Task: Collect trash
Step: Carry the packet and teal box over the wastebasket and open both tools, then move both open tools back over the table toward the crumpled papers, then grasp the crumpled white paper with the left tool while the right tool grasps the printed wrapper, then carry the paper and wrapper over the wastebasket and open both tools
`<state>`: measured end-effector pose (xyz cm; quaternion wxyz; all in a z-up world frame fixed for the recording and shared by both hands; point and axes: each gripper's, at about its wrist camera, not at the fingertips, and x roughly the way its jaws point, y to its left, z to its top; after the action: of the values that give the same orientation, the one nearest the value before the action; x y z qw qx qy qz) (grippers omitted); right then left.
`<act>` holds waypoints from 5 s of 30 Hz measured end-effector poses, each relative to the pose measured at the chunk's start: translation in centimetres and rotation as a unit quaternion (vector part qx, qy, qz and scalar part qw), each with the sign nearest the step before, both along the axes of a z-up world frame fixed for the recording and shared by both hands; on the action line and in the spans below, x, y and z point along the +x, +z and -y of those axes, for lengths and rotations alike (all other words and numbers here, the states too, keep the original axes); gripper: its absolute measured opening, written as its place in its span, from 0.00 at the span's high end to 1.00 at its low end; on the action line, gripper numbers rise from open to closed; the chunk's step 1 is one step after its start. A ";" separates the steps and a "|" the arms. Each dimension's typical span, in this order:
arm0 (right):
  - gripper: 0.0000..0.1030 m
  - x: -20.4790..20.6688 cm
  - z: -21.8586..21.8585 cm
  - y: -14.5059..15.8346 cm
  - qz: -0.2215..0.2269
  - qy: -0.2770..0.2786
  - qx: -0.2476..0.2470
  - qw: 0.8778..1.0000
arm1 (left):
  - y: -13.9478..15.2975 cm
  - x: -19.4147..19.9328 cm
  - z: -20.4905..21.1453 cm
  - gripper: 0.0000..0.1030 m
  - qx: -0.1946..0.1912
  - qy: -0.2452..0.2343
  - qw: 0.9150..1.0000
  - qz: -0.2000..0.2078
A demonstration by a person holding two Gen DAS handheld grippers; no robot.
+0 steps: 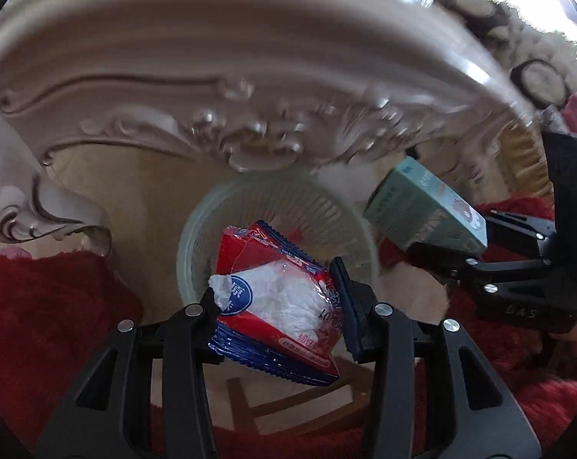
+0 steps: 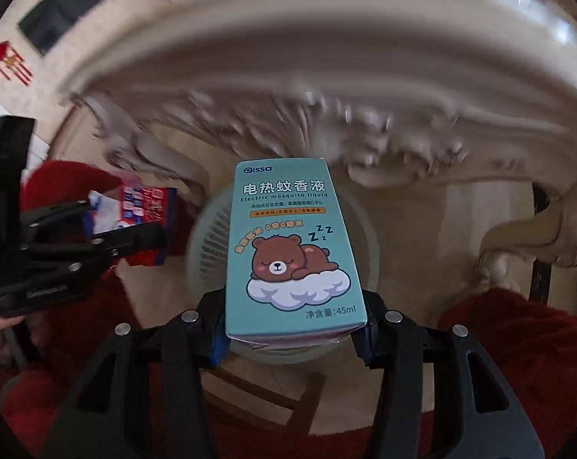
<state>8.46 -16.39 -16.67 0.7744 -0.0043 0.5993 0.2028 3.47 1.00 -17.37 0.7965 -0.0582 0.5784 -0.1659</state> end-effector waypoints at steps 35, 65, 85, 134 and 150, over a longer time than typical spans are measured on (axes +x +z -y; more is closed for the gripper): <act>0.36 -4.8 0.5 4.9 0.117 0.033 -0.033 0.992 | 4.8 -1.4 -0.7 0.09 0.059 0.018 0.993 0.099; 0.07 40.8 8.8 17.7 0.231 -0.141 0.009 0.963 | 18.1 43.7 3.9 0.09 0.060 0.099 0.962 0.248; 0.08 47.8 6.7 15.1 0.241 -0.114 -0.057 0.962 | 12.3 55.2 7.7 0.09 0.078 0.143 0.974 0.155; 0.78 10.2 4.3 19.7 0.259 0.026 0.094 0.961 | 20.3 16.5 -1.6 0.56 -0.022 -0.059 0.968 0.244; 0.78 -0.7 -1.3 -2.7 -0.013 0.032 -0.003 0.999 | -1.9 0.5 1.8 0.56 0.021 -0.028 0.999 -0.020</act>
<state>7.74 -15.13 -19.34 0.7600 -0.0233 0.6093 0.2251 3.92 -0.80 -19.23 0.7811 -0.0280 0.5988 -0.1748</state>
